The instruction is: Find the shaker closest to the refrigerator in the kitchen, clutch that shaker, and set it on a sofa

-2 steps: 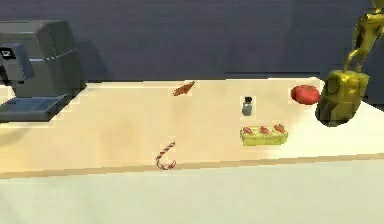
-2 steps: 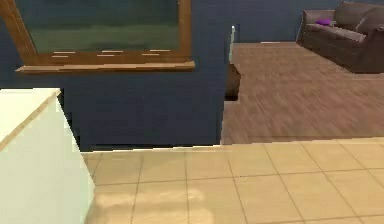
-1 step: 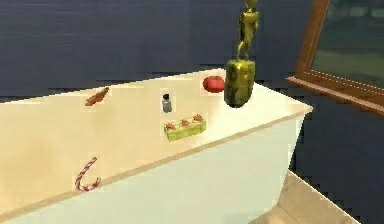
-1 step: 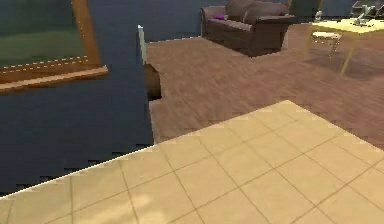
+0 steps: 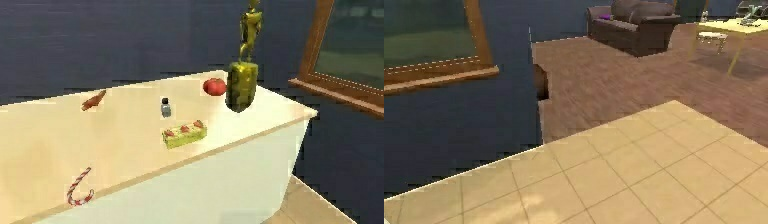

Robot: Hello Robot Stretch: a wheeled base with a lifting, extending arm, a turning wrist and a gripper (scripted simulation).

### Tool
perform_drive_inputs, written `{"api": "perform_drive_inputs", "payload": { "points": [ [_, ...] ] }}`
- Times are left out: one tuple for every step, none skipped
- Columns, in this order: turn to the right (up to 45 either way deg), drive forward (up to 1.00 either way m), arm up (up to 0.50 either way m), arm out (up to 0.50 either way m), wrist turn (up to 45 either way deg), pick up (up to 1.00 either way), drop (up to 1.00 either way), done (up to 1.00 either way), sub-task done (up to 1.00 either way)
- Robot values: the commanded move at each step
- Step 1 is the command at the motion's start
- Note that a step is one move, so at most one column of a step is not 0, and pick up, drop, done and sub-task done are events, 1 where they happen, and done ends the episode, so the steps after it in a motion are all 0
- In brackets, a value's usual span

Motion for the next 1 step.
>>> {"api": "perform_drive_inputs", "payload": {
  "points": [
    [-45.0,0.0,0.0,0.0,0.0,0.0,0.0,0.0,0.0]
  ]
}}
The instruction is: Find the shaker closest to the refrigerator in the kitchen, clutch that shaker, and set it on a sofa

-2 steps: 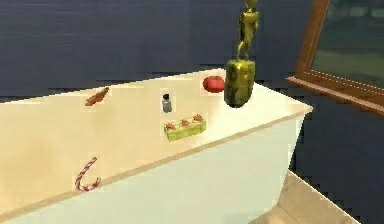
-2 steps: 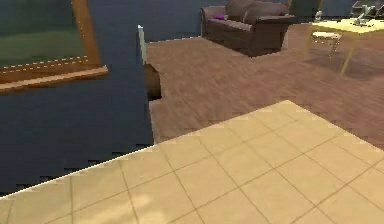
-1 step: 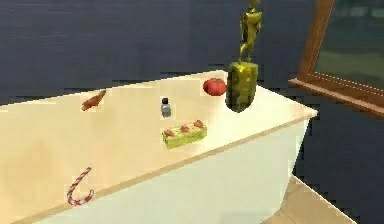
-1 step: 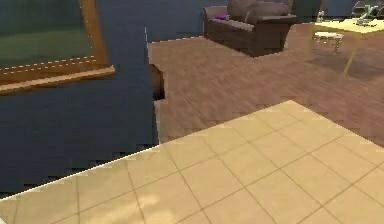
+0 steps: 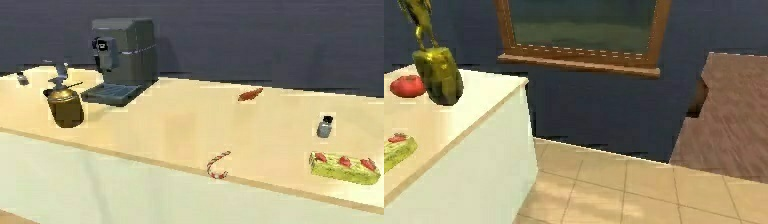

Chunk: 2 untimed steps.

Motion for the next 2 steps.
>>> {"api": "perform_drive_inputs", "payload": {
  "points": [
    [-45.0,0.0,0.0,0.0,0.0,0.0,0.0,0.0,0.0],
    [-27.0,0.0,0.0,0.0,0.0,0.0,0.0,0.0,0.0]
  ]
}}
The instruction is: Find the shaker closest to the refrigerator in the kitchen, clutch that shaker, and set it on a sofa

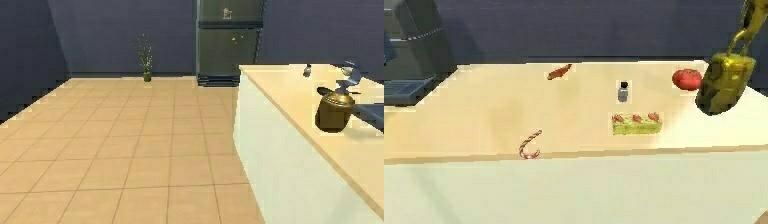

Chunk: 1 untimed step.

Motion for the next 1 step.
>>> {"api": "perform_drive_inputs", "payload": {
  "points": [
    [0.0,1.0,0.0,0.0,0.0,0.0,0.0,0.0,0.0]
  ]
}}
